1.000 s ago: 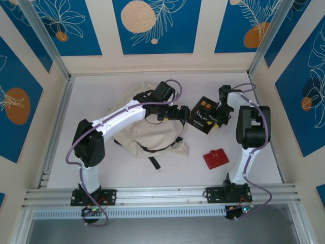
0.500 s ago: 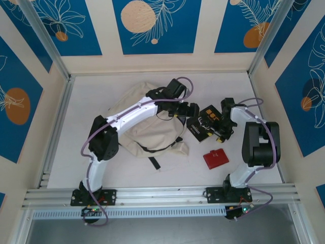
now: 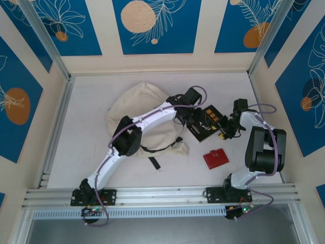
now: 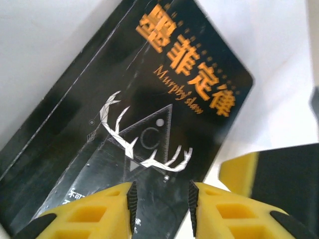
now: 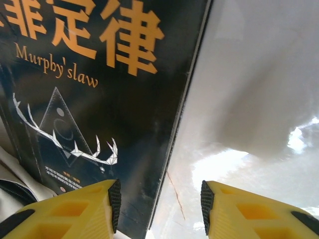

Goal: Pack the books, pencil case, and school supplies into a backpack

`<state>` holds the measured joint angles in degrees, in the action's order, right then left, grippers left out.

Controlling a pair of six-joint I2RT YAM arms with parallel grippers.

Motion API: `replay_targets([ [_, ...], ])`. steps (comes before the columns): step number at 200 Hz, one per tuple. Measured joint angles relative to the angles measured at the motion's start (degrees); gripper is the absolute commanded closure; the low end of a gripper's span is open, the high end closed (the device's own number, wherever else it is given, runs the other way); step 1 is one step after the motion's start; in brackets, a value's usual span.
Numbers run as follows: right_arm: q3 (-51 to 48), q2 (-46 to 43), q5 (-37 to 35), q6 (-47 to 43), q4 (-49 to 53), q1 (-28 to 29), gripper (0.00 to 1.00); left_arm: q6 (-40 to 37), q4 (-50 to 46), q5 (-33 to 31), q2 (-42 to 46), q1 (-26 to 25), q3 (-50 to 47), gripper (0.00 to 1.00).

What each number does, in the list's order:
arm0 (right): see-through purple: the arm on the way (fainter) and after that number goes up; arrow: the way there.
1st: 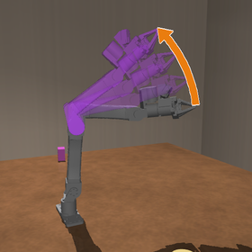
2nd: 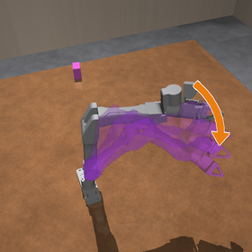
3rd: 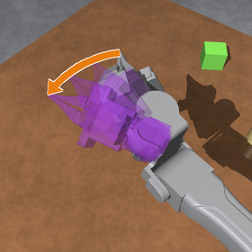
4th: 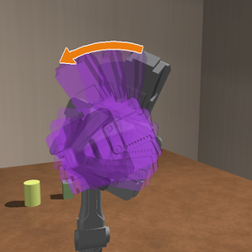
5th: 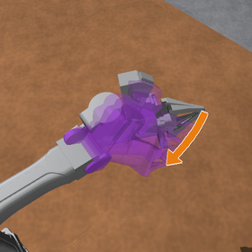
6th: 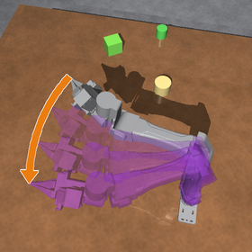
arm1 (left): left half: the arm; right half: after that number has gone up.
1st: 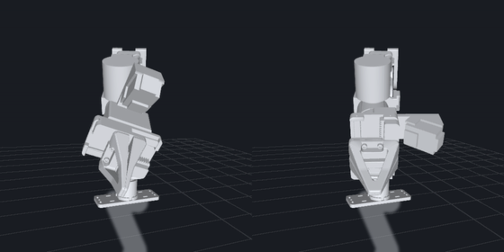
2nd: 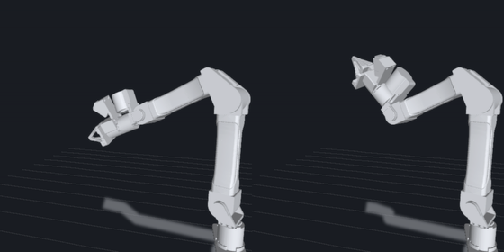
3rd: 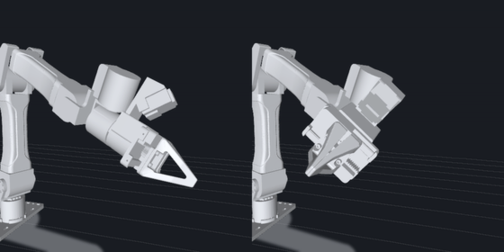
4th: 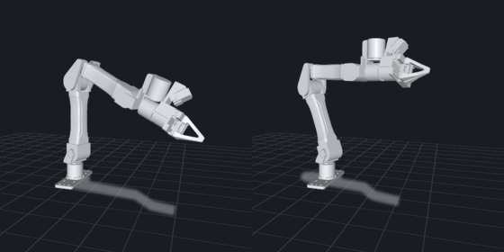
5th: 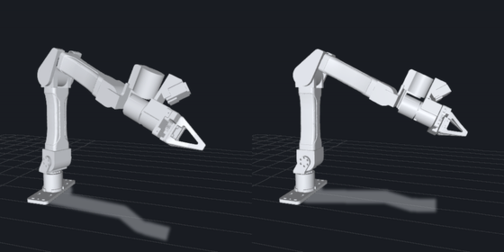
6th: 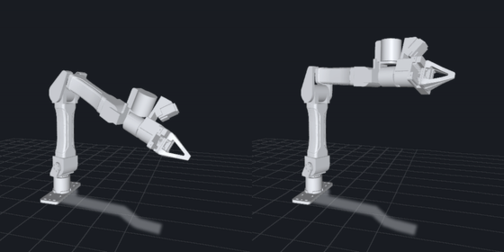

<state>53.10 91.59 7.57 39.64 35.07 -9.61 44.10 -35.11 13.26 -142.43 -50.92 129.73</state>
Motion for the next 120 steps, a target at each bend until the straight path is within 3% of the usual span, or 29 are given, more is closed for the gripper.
replay_targets([
  [89,0.0,4.0,2.9,0.5,-2.0,0.2,0.57,7.9,-3.0,-4.5,-3.5,-0.9,0.5,0.76],
  [120,0.0,5.1,3.5,0.5,-2.6,0.7,0.63,8.7,-3.7,-4.8,-3.9,-0.9,1.2,0.80],
])
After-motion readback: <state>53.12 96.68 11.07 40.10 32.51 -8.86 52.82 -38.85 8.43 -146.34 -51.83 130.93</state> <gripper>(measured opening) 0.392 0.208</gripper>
